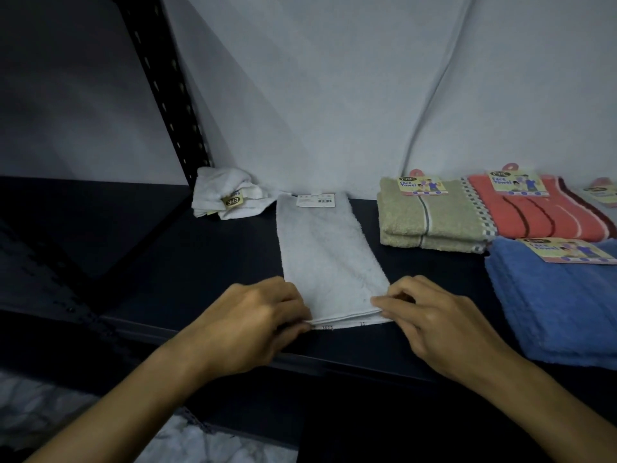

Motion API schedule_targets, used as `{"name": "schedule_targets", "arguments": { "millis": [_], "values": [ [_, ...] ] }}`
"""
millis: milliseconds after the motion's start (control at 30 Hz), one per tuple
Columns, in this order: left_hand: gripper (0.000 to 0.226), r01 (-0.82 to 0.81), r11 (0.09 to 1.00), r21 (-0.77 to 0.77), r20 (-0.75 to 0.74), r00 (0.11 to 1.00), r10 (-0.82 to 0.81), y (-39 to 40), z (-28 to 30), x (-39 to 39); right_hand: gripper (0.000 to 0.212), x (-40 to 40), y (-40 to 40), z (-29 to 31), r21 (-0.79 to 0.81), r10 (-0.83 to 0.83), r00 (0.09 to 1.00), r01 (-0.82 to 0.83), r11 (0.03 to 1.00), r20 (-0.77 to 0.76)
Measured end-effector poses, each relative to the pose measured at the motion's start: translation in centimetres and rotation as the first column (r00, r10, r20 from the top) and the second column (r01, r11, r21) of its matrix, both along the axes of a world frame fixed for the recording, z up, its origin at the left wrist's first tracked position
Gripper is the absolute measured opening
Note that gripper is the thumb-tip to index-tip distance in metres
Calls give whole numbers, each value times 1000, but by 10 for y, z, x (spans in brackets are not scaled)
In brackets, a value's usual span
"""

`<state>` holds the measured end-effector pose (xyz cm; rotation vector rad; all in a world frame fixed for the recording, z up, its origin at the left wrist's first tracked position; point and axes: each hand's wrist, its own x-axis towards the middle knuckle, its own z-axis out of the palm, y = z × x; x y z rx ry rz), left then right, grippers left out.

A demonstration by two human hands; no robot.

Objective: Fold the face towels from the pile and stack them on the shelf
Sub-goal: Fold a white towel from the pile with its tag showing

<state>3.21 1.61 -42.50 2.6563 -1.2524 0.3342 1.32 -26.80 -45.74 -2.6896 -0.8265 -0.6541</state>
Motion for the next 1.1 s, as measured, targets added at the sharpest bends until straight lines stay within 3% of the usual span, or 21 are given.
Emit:
{"name": "schedule_targets", "arguments": {
  "millis": [200, 267, 467, 600, 733, 800, 867, 933, 1100],
  "values": [
    [5, 41, 995, 86, 244, 968, -61, 3, 1, -7, 39, -4, 6, 2, -94, 67, 996, -61, 994, 66],
    [12, 55, 991, 125, 269, 959, -87, 6, -6, -8, 38, -5, 8, 0, -131, 85, 995, -77, 988, 60],
    [22, 40, 994, 104, 194, 979, -60, 12, -20, -15, 48, -9, 0, -6, -118, 97, 995, -99, 988, -20],
    [19, 19, 1000, -24, 176, 984, -15, 11, -17, -20, 24, -11, -4, 4, -44, 66, 994, -70, 997, -88],
    [38, -186, 964, -190, 21, 981, 194, -9, -7, -14, 45, 5, 14, 13, 51, -27, 987, 35, 998, -158],
    [55, -334, 937, -101, -147, 937, 318, -23, -9, 0, 58, 19, 29, 14, 24, -56, 966, 64, 998, -253],
    [63, -387, 915, 114, -274, 873, 403, -34, -16, 12, 61, 30, 41, 10, -83, -89, 913, 61, 995, -398],
    [65, -369, 895, 249, -305, 847, 435, -38, -22, 18, 60, 35, 46, 4, -182, -129, 863, 45, 982, -488],
    [62, -338, 870, 359, -288, 846, 448, -26, -22, 16, 59, 28, 42, -1, -218, -171, 808, 53, 974, -564]
  ]
}}
